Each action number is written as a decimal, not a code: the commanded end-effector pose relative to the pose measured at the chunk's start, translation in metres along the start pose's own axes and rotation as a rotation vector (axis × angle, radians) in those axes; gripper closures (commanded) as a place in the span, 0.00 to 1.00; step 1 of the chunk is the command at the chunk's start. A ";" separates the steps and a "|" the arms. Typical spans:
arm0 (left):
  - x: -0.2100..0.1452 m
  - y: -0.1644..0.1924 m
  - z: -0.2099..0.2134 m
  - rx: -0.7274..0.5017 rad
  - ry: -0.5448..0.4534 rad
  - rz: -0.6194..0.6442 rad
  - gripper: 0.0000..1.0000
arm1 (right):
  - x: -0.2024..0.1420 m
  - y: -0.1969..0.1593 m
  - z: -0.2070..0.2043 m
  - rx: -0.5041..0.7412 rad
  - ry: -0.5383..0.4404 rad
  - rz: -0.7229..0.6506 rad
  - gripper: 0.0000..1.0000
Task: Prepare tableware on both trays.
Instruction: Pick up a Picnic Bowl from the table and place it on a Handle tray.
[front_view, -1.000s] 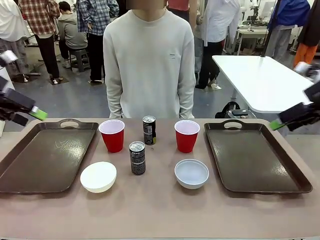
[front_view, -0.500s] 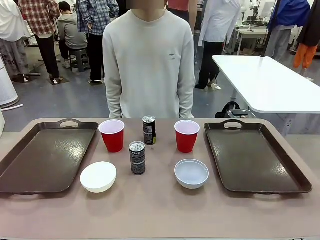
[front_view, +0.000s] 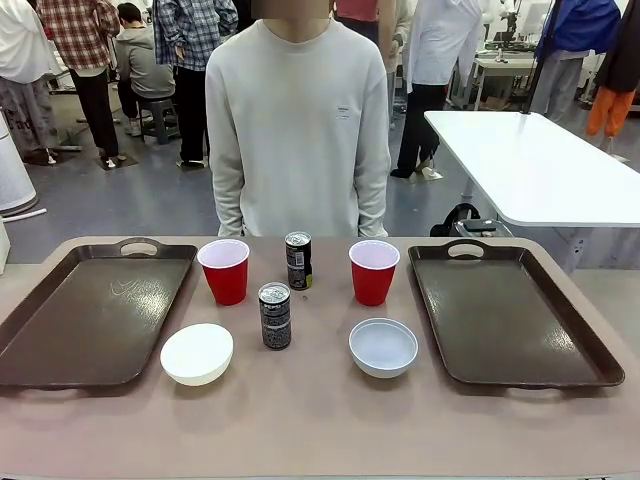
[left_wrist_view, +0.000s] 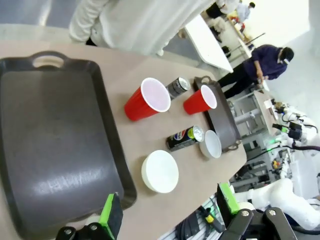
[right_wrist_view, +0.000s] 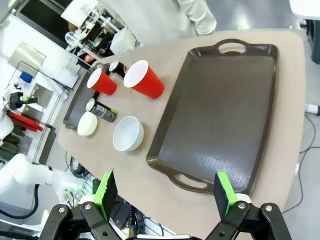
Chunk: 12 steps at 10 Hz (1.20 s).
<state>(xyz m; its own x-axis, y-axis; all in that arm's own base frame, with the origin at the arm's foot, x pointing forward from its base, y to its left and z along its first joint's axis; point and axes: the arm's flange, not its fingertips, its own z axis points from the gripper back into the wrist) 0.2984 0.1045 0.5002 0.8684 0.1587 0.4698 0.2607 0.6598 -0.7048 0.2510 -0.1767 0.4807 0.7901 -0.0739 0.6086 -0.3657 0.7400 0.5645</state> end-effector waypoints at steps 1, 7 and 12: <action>-0.030 -0.008 -0.033 0.027 -0.006 0.000 0.00 | -0.058 0.028 -0.059 0.001 0.022 0.021 0.00; -0.027 -0.011 -0.037 0.112 0.046 -0.038 0.00 | -0.050 0.041 -0.072 -0.069 0.170 0.073 0.00; 0.007 -0.016 -0.027 0.062 0.045 -0.029 0.00 | 0.013 0.028 -0.038 -0.031 0.165 0.073 0.00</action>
<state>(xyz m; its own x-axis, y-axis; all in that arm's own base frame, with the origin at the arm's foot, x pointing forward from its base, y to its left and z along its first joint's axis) 0.3113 0.0771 0.5003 0.8792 0.1078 0.4640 0.2573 0.7122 -0.6531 0.2696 -0.1317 0.4837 0.8339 0.0893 0.5446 -0.4078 0.7647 0.4989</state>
